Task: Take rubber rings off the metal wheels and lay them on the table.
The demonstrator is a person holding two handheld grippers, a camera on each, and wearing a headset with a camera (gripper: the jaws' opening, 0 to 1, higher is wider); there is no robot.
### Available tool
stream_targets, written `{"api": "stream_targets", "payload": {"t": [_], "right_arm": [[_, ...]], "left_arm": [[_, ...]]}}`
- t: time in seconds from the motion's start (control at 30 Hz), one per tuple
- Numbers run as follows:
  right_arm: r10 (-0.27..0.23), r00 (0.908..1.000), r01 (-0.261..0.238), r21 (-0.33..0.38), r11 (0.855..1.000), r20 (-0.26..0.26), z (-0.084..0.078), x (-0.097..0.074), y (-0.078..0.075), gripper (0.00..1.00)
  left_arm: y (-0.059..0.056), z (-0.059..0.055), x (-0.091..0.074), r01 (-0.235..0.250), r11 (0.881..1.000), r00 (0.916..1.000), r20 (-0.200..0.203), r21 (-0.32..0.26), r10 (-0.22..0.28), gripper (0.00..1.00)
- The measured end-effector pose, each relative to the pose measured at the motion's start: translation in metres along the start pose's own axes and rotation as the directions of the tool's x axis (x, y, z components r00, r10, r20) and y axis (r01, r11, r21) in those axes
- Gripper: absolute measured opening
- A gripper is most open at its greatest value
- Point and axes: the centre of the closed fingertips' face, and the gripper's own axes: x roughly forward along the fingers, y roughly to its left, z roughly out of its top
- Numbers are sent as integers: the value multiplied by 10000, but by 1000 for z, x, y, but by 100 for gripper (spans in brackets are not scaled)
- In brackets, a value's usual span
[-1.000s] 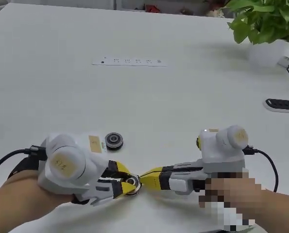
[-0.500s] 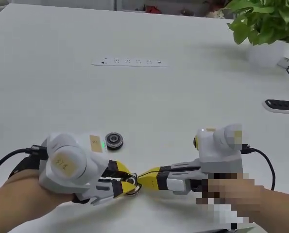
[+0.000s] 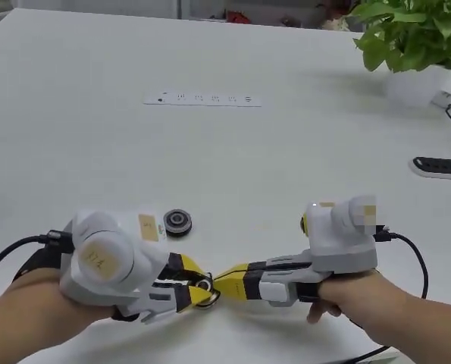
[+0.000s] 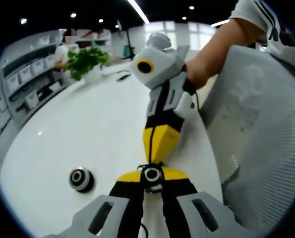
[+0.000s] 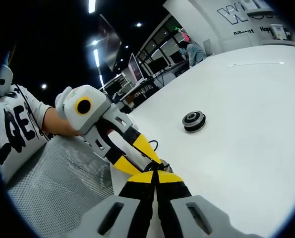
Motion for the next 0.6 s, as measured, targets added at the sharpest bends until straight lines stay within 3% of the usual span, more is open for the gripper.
{"api": "stream_targets", "payload": {"t": [0.6], "right_arm": [[141, 9999, -141, -50, 9999, -22, 0, 0, 4, 0]], "left_arm": [[-2, 0, 0, 38, 10000, 10000, -5, 35, -38, 13]]}}
